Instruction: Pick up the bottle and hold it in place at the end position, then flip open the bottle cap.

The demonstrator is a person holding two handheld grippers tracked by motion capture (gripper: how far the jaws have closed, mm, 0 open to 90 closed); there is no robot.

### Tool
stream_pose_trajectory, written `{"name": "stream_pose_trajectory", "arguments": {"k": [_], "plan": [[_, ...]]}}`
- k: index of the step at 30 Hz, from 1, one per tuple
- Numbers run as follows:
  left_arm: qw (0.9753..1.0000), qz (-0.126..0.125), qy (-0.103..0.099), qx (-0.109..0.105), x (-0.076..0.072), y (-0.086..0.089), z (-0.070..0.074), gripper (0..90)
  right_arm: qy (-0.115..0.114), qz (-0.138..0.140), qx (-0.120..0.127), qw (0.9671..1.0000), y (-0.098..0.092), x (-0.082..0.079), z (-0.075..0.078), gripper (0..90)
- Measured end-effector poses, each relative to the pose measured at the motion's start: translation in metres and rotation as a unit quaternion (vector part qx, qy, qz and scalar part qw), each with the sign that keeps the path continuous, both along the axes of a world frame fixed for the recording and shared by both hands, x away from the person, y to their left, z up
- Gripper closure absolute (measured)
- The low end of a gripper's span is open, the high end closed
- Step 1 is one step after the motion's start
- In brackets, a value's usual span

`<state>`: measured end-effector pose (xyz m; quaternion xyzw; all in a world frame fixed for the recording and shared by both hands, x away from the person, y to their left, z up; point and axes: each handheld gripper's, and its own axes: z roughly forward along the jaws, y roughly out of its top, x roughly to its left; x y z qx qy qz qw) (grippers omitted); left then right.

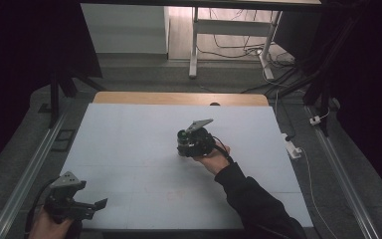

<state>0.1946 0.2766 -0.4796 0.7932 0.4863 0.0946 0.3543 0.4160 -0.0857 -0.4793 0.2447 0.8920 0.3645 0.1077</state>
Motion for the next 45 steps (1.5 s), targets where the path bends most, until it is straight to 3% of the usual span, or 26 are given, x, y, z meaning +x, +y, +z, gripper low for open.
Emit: {"name": "stream_pose_trajectory", "arguments": {"k": [17, 37, 40, 45], "plan": [[1.0000, 0.000, -0.001, -0.001, -0.001, 0.000, 0.000, 0.0, -0.007, -0.007, -0.017, 0.9998, 0.003, 0.009, -0.017, 53.0], [1.0000, 0.004, -0.004, -0.002, -0.002, 0.001, 0.001, 0.0, -0.014, -0.005, -0.007, 0.9999, 0.000, 0.007, -0.020, 53.0], [0.9998, 0.004, -0.016, 0.008, -0.002, -0.001, 0.003, 0.0, -0.014, -0.006, -0.006, 0.9999, 0.000, 0.007, -0.021, 53.0], [0.9996, -0.006, -0.026, 0.000, 0.001, -0.002, 0.006, 0.0, -0.014, -0.005, -0.005, 0.9999, 0.000, 0.007, -0.021, 53.0]]}}
